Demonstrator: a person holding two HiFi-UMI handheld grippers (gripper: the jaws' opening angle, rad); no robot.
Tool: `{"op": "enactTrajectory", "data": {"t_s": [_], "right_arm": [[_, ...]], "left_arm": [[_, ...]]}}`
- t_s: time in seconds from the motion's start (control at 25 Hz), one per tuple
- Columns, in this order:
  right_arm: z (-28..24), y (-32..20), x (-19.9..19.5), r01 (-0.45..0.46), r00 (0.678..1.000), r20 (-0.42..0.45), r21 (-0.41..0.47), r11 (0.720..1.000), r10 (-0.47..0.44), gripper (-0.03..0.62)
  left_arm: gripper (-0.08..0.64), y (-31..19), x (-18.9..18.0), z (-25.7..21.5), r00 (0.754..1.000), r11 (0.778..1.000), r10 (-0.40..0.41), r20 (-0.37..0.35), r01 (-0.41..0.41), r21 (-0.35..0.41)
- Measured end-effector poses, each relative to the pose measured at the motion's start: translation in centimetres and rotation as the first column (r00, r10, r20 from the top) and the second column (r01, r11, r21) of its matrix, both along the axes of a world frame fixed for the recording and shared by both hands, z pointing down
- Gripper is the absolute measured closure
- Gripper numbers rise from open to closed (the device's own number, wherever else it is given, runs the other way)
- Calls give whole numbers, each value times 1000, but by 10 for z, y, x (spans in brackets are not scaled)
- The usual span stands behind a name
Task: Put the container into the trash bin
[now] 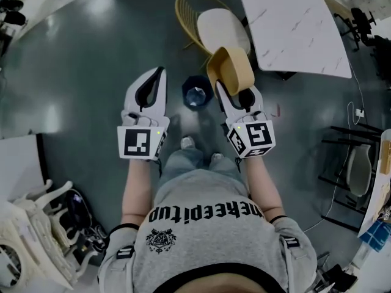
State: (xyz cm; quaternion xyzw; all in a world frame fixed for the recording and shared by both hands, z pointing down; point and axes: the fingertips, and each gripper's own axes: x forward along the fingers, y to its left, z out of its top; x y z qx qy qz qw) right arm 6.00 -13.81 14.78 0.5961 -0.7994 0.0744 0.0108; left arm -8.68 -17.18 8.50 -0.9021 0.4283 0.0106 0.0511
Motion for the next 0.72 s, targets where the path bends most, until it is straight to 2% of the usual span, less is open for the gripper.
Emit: {"op": "enactTrajectory", "data": {"t_s": [0.16, 0.4, 0.72], "right_arm": [[14, -10, -3, -12, 1000, -9, -30, 999, 12, 390], [37, -20, -8, -24, 1000, -19, -87, 996, 23, 390], [69, -25, -15, -27, 1000, -12, -155, 988, 25, 390]], "left_arm": [[540, -13, 0, 8, 999, 1000, 31, -9, -31, -4], [540, -25, -3, 31, 999, 996, 41, 4, -41, -80], [540, -31, -5, 49, 997, 994, 68, -46, -72, -77]]}}
